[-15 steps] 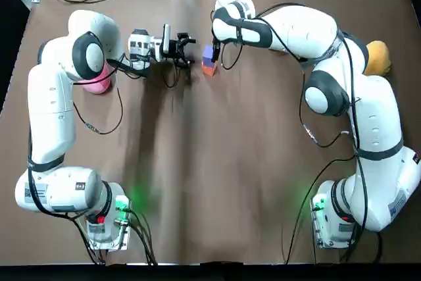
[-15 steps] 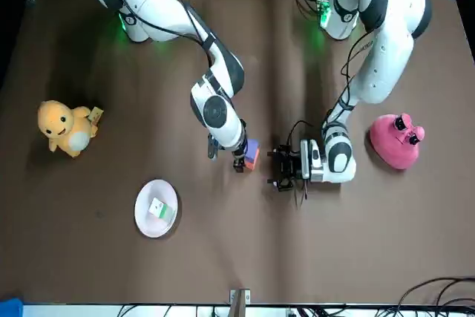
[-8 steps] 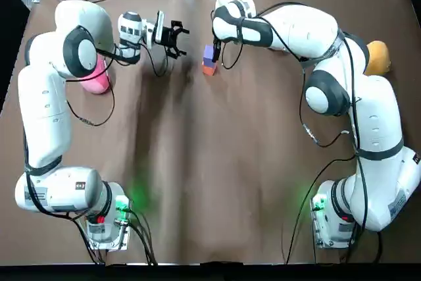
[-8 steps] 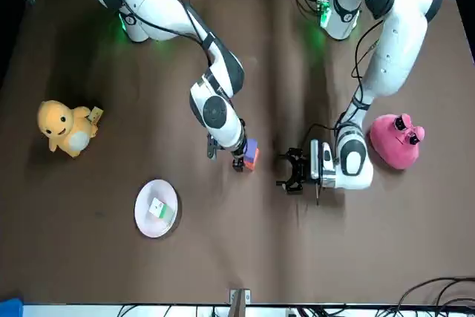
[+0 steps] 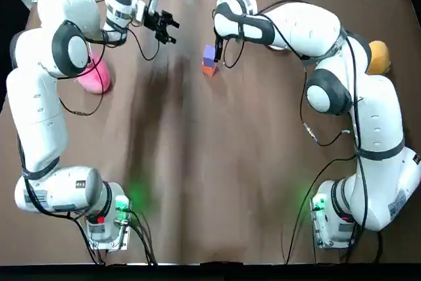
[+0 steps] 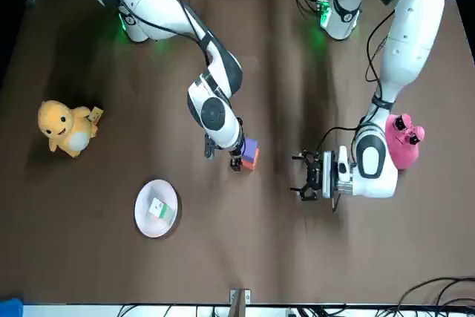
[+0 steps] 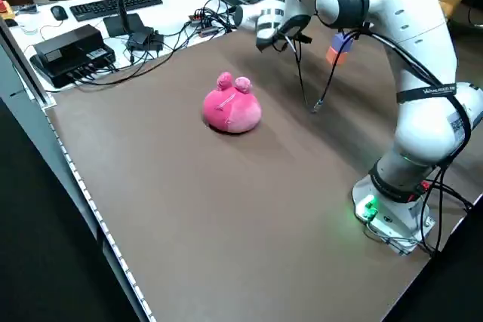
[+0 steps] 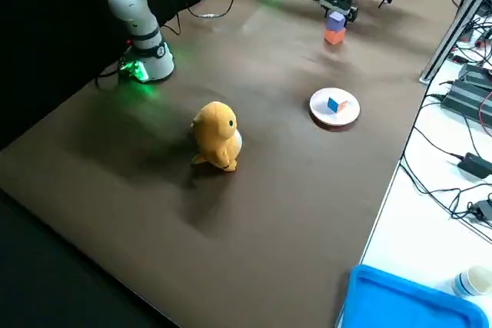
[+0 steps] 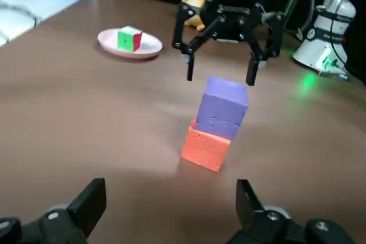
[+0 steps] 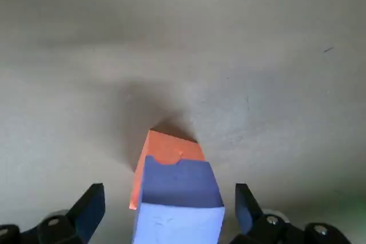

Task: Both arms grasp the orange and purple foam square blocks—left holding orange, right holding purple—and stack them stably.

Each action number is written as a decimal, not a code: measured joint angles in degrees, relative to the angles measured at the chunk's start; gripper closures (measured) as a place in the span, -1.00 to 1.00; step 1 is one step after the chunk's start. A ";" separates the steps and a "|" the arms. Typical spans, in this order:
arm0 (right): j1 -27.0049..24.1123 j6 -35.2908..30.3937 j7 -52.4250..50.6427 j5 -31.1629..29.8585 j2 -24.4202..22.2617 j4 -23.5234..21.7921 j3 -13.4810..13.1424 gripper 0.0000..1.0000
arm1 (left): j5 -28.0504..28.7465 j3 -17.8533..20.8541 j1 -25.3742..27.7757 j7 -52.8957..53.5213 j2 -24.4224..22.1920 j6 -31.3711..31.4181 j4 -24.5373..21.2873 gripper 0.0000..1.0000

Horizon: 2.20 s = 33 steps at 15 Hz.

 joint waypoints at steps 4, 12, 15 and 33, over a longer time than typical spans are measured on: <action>-0.01 -1.99 0.00 0.00 -0.22 0.04 0.01 -1.00 | 6.35 -0.02 0.23 -22.69 -6.30 -0.07 -0.89 -1.00; -3.27 -7.27 -5.94 -0.23 -2.92 0.76 -0.05 -1.00 | 24.75 0.29 2.33 -63.82 -16.18 -0.07 -2.64 -1.00; -5.16 -10.98 -16.38 -1.58 -5.07 0.87 -0.14 -1.00 | 33.03 0.31 3.46 -78.09 -19.47 -0.23 -2.85 -1.00; -34.67 -27.47 -109.77 -11.73 -20.78 0.97 0.02 -1.00 | 63.39 -0.54 0.52 -129.97 -43.43 -11.47 -1.04 -1.00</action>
